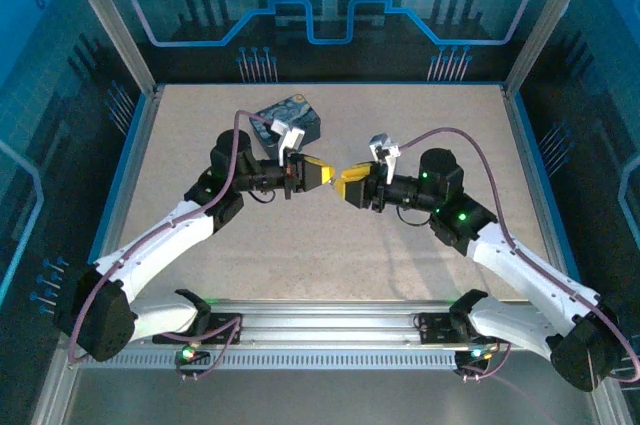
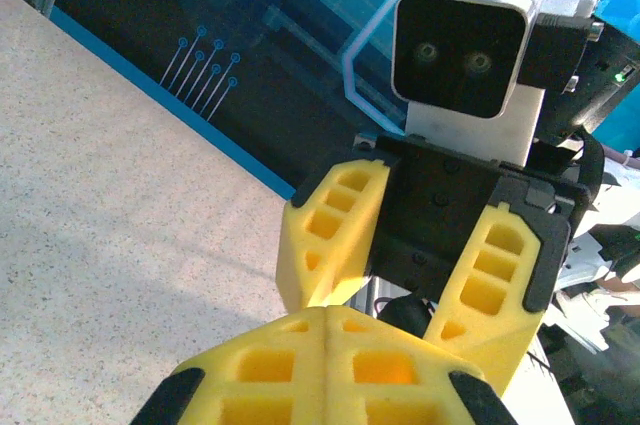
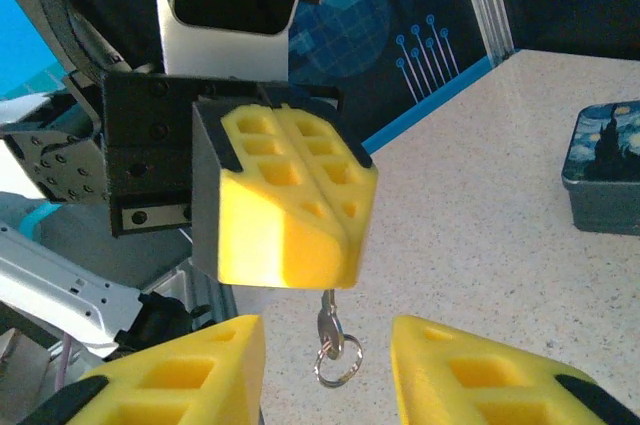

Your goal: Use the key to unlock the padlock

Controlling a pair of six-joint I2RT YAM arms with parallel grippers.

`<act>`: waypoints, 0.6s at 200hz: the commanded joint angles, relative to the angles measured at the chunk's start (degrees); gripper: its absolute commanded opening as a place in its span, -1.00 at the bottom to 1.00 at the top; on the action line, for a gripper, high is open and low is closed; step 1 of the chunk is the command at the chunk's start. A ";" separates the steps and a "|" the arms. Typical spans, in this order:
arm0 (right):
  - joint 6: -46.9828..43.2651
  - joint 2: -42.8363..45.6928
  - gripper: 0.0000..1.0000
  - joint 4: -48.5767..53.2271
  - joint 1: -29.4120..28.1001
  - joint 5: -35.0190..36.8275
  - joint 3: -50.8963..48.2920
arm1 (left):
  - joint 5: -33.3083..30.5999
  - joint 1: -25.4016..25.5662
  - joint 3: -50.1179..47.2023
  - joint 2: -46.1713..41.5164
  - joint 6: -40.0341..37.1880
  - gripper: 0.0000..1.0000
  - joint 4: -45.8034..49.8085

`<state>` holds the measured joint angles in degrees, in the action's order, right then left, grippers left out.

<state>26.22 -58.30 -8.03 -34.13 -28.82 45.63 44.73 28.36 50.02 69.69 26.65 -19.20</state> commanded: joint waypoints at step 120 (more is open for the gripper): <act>2.43 -1.79 -0.28 -3.78 -2.68 -1.14 -0.96 | -1.59 0.47 1.69 -1.31 -0.81 -1.00 0.06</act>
<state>28.14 -59.55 -9.21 -35.92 -29.17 44.56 43.62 28.36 50.09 69.69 26.65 -19.18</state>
